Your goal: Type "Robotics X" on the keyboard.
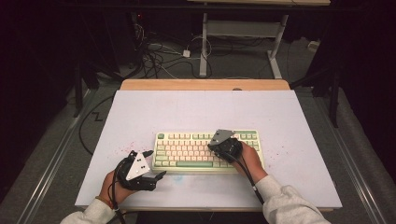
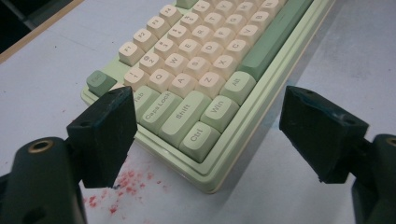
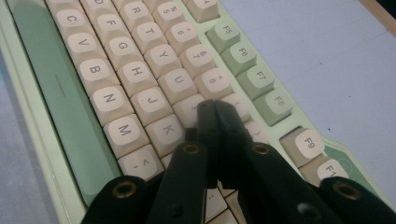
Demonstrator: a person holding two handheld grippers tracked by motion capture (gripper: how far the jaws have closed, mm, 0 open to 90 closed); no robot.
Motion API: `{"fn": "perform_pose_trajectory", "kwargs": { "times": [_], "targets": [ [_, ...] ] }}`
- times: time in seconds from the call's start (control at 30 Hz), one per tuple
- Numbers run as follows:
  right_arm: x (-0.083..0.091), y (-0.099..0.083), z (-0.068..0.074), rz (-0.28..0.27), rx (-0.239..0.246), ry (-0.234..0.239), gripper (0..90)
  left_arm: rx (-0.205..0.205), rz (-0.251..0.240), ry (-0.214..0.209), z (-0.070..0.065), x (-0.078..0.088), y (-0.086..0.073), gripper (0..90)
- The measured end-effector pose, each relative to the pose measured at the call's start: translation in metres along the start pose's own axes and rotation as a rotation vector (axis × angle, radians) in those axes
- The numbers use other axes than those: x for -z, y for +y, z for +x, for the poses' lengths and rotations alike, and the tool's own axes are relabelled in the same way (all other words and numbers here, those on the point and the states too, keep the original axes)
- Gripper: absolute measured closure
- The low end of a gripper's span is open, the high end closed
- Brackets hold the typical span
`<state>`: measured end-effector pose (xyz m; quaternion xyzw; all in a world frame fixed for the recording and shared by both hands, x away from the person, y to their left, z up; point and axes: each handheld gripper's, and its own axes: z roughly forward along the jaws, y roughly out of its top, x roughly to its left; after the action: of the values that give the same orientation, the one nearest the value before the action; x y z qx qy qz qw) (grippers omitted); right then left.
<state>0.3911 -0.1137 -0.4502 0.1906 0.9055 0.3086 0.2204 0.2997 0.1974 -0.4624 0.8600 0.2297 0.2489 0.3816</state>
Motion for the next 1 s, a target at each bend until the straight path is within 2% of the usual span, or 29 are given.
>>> {"fn": "perform_pose_trajectory", "kwargs": {
  "times": [0.1, 0.33, 0.57, 0.73, 0.8, 0.87, 0.93, 1.0],
  "targets": [
    [0.006, 0.0, -0.001, -0.038, -0.021, 0.007, 90.0, 0.002, 0.0, 0.001, 0.0, 0.001, 0.0, 18.4],
    [0.015, -0.001, -0.004, -0.075, -0.056, 0.019, 90.0, -0.001, 0.002, 0.0, 0.0, 0.0, 0.0, 18.4],
    [0.023, -0.003, -0.007, -0.117, -0.07, 0.015, 83.2, -0.001, 0.004, 0.005, 0.0, 0.0, 0.0, 18.4],
    [0.028, -0.004, -0.006, -0.142, -0.08, 0.004, 71.6, 0.001, 0.005, 0.009, 0.0, 0.0, 0.0, 18.4],
    [0.029, -0.003, -0.006, -0.152, -0.078, -0.009, 61.0, -0.001, 0.008, 0.008, 0.0, 0.0, 0.0, 18.4],
    [0.031, -0.003, -0.005, -0.166, -0.083, -0.015, 57.0, -0.004, 0.01, 0.009, 0.0, 0.0, 0.0, 18.4],
    [0.032, -0.003, -0.005, -0.177, -0.08, -0.03, 46.5, -0.004, 0.01, 0.007, 0.0, 0.0, 0.0, 18.4],
    [0.033, -0.004, -0.005, -0.191, -0.085, -0.042, 41.6, -0.006, 0.01, 0.008, 0.0, 0.0, 0.0, 18.4]
  ]
}}
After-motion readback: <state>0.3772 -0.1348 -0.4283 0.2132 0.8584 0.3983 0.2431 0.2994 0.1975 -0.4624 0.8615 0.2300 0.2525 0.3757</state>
